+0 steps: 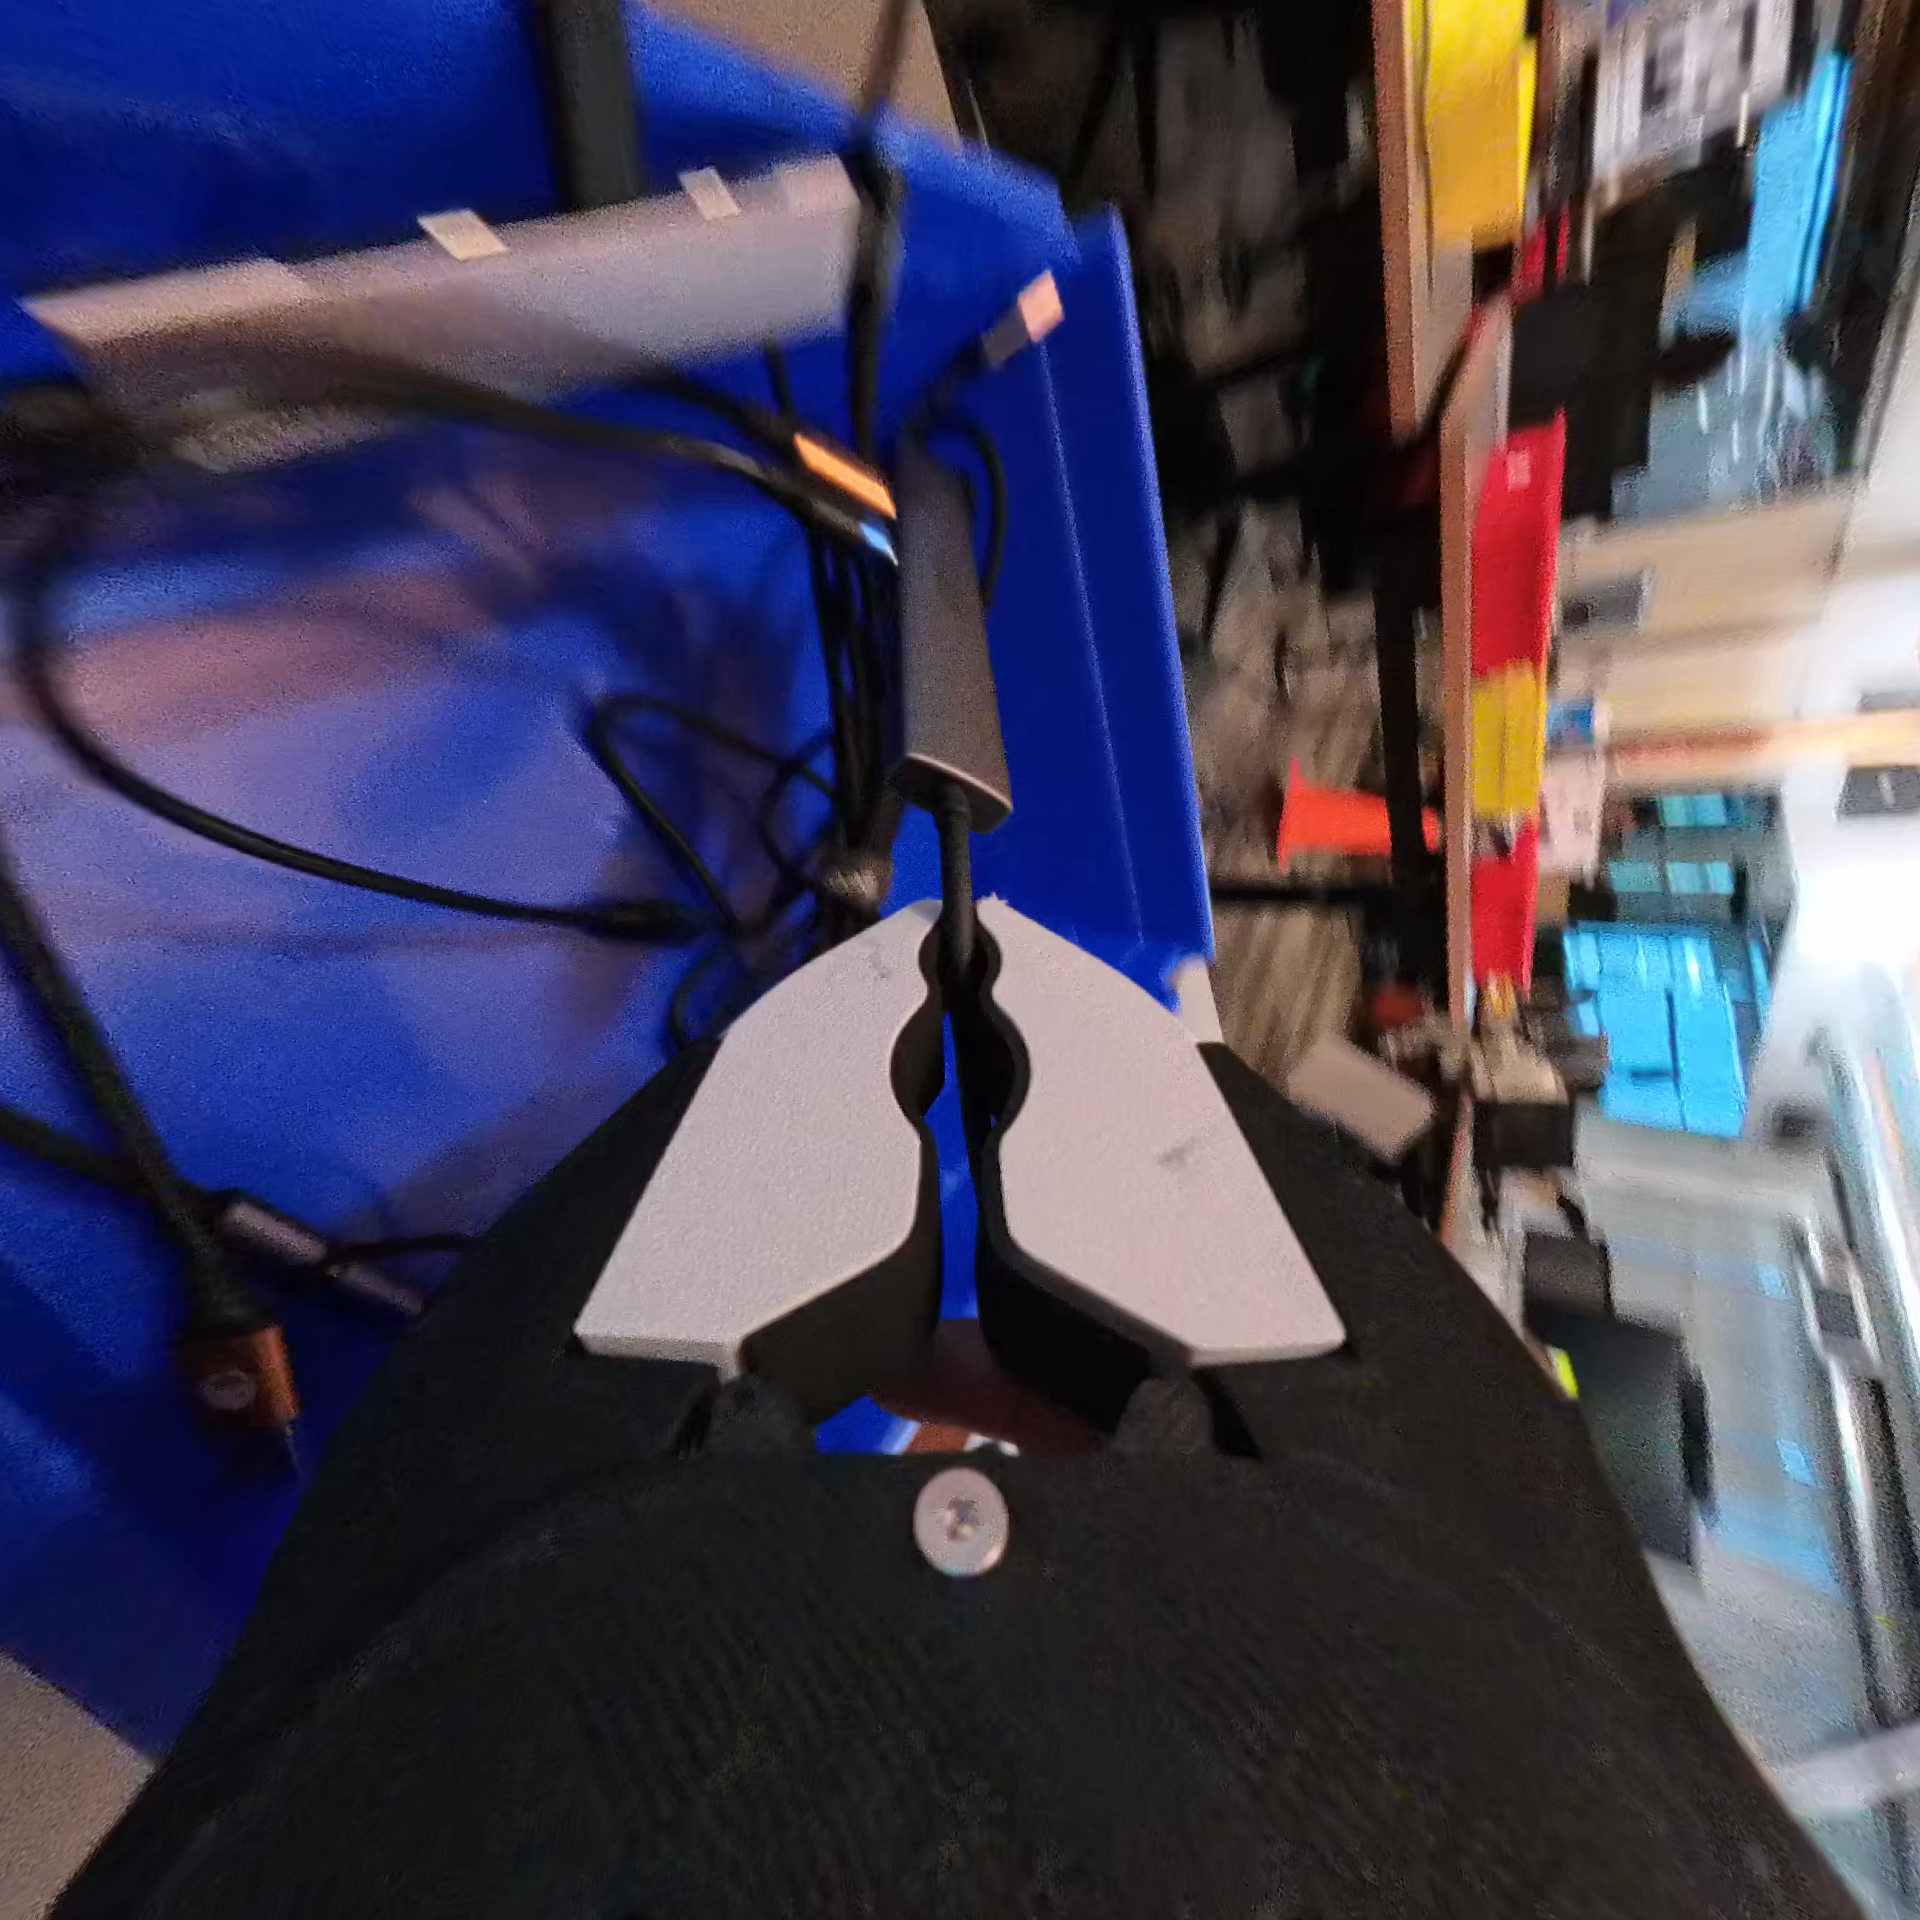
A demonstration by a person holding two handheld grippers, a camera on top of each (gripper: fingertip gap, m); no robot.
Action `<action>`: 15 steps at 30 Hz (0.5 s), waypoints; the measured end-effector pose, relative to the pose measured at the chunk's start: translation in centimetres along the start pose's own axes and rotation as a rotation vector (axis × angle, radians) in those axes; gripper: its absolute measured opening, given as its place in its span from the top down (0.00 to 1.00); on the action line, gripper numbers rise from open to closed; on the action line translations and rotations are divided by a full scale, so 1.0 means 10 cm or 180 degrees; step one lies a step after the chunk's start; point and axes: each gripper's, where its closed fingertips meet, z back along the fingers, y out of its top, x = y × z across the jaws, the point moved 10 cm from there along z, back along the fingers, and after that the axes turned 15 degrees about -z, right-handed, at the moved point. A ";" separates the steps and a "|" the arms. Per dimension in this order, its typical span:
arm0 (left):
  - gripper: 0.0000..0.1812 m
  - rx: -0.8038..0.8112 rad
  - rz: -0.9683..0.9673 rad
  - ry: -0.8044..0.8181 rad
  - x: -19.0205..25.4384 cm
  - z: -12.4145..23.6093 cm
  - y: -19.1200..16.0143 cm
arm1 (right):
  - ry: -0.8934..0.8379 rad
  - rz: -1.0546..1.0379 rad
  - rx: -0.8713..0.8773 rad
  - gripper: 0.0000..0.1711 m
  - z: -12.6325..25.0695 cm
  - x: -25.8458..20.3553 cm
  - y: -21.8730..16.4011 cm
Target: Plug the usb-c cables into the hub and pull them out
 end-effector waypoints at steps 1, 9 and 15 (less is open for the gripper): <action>0.77 -0.0026 0.0017 -0.0027 0.00 -0.01 0.00 | 0.0097 0.0022 0.0233 1.00 0.01 -0.01 0.00; 0.78 -0.0094 -0.0102 -0.0090 0.03 -0.03 0.00 | -0.0347 -0.0101 0.1169 0.99 0.07 0.10 0.08; 0.78 -0.0107 -0.0086 -0.0106 0.03 -0.04 0.00 | 0.0093 -0.0510 0.1153 1.00 0.11 0.32 0.43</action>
